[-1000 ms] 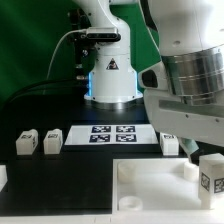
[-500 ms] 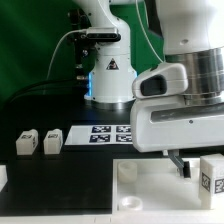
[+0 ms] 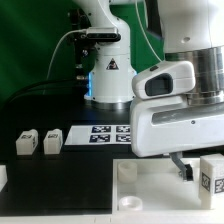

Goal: Assemble one leg

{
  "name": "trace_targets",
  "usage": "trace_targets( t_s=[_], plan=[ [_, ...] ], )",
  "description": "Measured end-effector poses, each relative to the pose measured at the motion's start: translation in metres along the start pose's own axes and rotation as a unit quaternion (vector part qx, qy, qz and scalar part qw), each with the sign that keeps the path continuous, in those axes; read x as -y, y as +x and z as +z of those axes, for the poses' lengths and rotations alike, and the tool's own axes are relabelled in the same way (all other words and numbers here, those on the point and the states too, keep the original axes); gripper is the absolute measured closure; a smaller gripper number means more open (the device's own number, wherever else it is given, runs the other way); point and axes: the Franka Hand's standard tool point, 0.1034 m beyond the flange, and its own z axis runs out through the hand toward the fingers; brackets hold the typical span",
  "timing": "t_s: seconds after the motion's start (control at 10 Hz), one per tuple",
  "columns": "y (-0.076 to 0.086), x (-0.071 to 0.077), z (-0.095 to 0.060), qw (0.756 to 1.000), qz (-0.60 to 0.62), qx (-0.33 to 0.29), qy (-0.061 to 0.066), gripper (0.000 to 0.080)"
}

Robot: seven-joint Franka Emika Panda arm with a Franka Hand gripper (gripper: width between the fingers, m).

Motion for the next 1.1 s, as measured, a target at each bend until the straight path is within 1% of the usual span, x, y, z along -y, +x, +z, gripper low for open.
trace_targets(
  t_s=[0.1, 0.2, 0.3, 0.5, 0.6, 0.7, 0.8, 0.9, 1.0, 1.1],
  plan=[
    [-0.0003, 0.0005, 0.0002, 0.998, 0.059, 0.000, 0.000, 0.0351],
    [-0.0002, -0.0001, 0.0004, 0.995, 0.098, 0.000, 0.000, 0.0508],
    [-0.0001, -0.0003, 0.0003, 0.991, 0.133, 0.001, 0.000, 0.0506],
    [0.0007, -0.0006, 0.0000, 0.960, 0.279, 0.004, -0.002, 0.0506],
    [0.0001, 0.0003, 0.0004, 0.925, 0.379, 0.005, -0.005, 0.0506],
    [0.0000, 0.0008, 0.0010, 0.874, 0.486, 0.008, -0.002, 0.0506],
    [0.0003, 0.0001, 0.0015, 0.808, 0.588, 0.022, 0.014, 0.0506],
    [0.0012, -0.0007, 0.0010, 0.745, 0.665, 0.039, 0.027, 0.0506],
    [0.0019, -0.0012, 0.0006, 0.701, 0.711, 0.049, 0.035, 0.0506],
    [0.0024, -0.0013, -0.0004, 0.667, 0.742, 0.055, 0.033, 0.0506]
  ],
)
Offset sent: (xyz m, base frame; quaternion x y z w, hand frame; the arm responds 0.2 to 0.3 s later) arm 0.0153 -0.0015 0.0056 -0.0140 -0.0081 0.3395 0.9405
